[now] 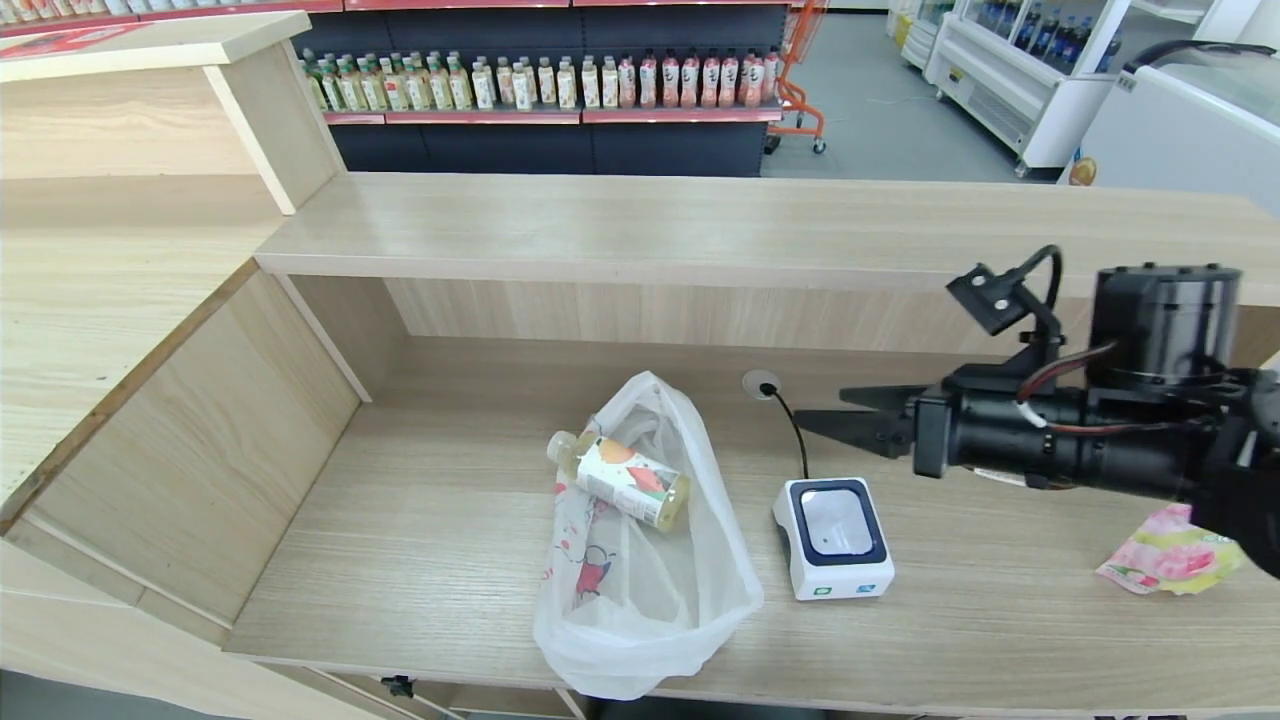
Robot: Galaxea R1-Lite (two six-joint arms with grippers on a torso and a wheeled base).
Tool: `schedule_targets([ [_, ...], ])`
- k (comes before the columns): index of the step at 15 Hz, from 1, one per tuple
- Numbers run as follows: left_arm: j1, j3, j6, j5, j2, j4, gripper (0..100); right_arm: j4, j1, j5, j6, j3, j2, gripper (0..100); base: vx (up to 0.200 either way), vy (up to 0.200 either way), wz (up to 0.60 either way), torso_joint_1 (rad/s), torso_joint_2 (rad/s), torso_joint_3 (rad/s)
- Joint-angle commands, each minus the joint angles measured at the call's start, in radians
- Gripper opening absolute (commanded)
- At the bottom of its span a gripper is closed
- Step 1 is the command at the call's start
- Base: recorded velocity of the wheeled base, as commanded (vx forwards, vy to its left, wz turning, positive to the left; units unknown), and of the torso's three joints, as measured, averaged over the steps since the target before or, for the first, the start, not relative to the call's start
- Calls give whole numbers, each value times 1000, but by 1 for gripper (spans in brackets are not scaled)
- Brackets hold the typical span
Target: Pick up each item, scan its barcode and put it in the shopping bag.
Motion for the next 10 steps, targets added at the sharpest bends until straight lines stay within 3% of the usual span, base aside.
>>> schedule_targets([
  [1, 1, 0, 0, 0, 0, 0, 100, 6, -52, -5, 7, 24, -145, 100, 0, 0, 0, 0, 0, 0],
  [4, 1, 0, 0, 0, 0, 0, 100, 129, -148, -108, -14, 15, -217, 100, 0, 0, 0, 0, 0, 0],
  [6, 1, 0, 0, 0, 0, 0, 100, 342, -210, -361, 30, -3, -293, 100, 0, 0, 0, 0, 0, 0],
  [7, 1, 0, 0, 0, 0, 0, 100, 436, -255, -387, 118, -31, -329, 100, 0, 0, 0, 0, 0, 0],
  [10, 1, 0, 0, 0, 0, 0, 100, 675, -396, -444, 171, -141, -360, 100, 0, 0, 0, 0, 0, 0],
])
